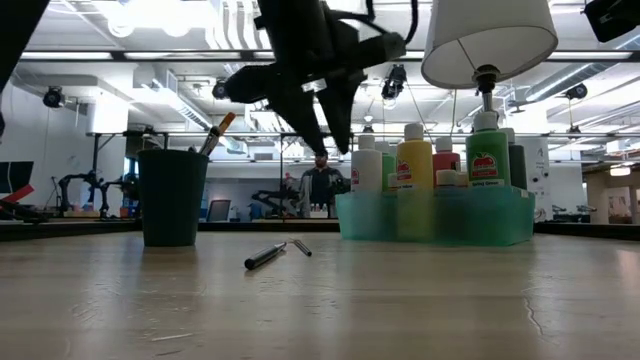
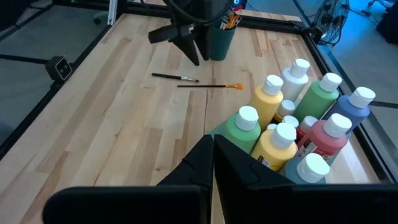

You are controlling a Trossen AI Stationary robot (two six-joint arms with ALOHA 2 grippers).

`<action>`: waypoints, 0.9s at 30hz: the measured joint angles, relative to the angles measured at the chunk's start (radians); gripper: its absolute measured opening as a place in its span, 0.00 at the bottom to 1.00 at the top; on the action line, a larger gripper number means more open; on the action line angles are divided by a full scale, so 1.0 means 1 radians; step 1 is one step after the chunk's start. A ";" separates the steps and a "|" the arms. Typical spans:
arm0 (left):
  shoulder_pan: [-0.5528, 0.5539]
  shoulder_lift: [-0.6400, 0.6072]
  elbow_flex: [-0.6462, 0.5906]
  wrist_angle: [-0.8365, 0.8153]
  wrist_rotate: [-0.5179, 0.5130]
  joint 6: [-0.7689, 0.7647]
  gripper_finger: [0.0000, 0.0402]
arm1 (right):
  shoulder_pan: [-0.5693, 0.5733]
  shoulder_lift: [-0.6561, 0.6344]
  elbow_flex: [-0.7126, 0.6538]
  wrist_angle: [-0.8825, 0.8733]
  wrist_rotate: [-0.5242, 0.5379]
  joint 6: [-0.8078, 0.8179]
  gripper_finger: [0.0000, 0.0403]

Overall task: Pick & Place Paint Supplies
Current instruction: Put the silver paint brush into the green cup

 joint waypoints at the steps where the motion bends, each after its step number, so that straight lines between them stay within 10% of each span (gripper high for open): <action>1: 0.000 0.000 -0.001 -0.013 0.003 -0.043 0.35 | 0.000 0.000 0.000 0.000 0.000 0.000 0.02; 27: -0.058 -0.002 -0.244 0.050 0.108 -0.515 0.35 | 0.000 0.000 0.000 0.000 0.000 0.000 0.02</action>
